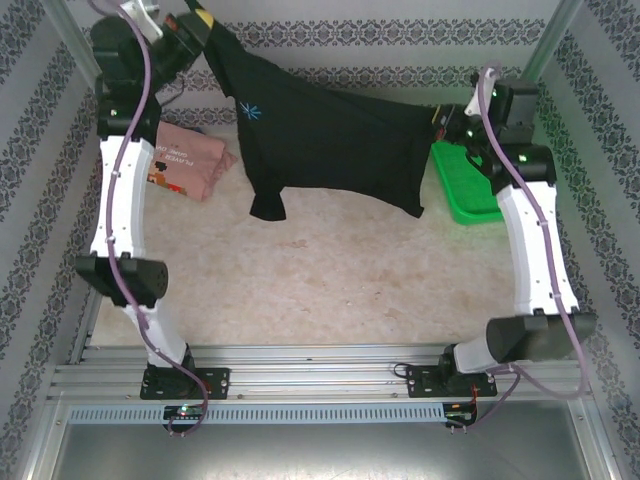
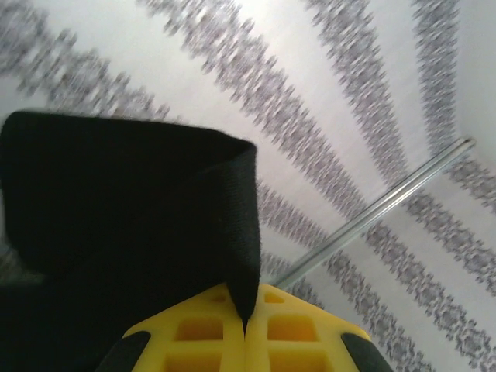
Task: Fold and stack the t-shirts
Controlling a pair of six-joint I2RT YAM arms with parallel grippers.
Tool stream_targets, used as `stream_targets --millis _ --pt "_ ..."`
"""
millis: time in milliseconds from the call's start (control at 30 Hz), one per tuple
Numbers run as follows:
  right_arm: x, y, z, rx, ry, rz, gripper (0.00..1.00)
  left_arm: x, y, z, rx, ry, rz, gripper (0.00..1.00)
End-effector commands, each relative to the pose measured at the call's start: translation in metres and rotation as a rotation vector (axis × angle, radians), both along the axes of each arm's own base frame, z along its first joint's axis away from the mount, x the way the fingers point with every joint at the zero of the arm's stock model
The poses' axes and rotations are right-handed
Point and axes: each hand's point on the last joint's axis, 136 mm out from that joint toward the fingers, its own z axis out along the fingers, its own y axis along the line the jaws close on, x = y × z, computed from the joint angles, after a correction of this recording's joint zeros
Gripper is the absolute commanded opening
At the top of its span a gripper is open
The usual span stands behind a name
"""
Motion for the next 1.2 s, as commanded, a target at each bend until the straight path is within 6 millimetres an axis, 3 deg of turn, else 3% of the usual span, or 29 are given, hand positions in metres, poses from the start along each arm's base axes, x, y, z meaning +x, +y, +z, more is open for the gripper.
stream_targets --millis 0,67,167,233,333,433,567,700,800,900,1067,1167 --pt "-0.028 0.011 -0.034 -0.002 0.049 0.086 0.0 -0.046 0.003 -0.031 0.073 0.036 0.036 0.0" --pt "-0.05 0.019 -0.067 0.031 0.117 0.124 0.0 -0.067 0.009 -0.094 0.063 0.184 0.074 0.0" --pt "-0.089 0.022 -0.138 0.072 0.273 0.123 0.0 -0.111 0.015 -0.212 -0.035 0.428 0.128 0.0" --pt "-0.117 0.024 -0.187 0.113 0.39 0.116 0.0 -0.15 0.015 -0.285 -0.055 0.582 0.156 0.0" --pt "-0.157 0.028 -0.244 0.165 0.562 0.099 0.0 -0.198 0.016 -0.357 -0.047 0.728 0.203 0.0" --pt "-0.185 0.03 -0.277 0.202 0.682 0.083 0.0 -0.23 0.021 -0.397 -0.012 0.819 0.241 0.0" --pt "-0.194 0.031 -0.301 0.223 0.815 0.058 0.0 -0.251 0.024 -0.435 0.012 0.924 0.259 0.0" --pt "-0.192 0.027 -0.322 0.186 0.936 0.044 0.0 -0.256 0.024 -0.453 0.014 0.968 0.272 0.0" --pt "-0.185 0.015 -0.334 0.119 0.964 -0.009 0.03 -0.258 0.021 -0.465 0.016 1.005 0.263 0.0" --pt "-0.164 0.006 -0.334 0.07 0.919 -0.033 0.06 -0.26 0.019 -0.472 0.026 1.025 0.256 0.0" --pt "-0.121 0.031 -0.322 0.046 0.894 0.073 0.14 -0.262 0.021 -0.479 0.045 1.037 0.262 0.0" --pt "-0.113 0.061 -0.325 0.044 0.914 0.161 0.33 -0.266 0.022 -0.485 0.059 1.054 0.264 0.0"
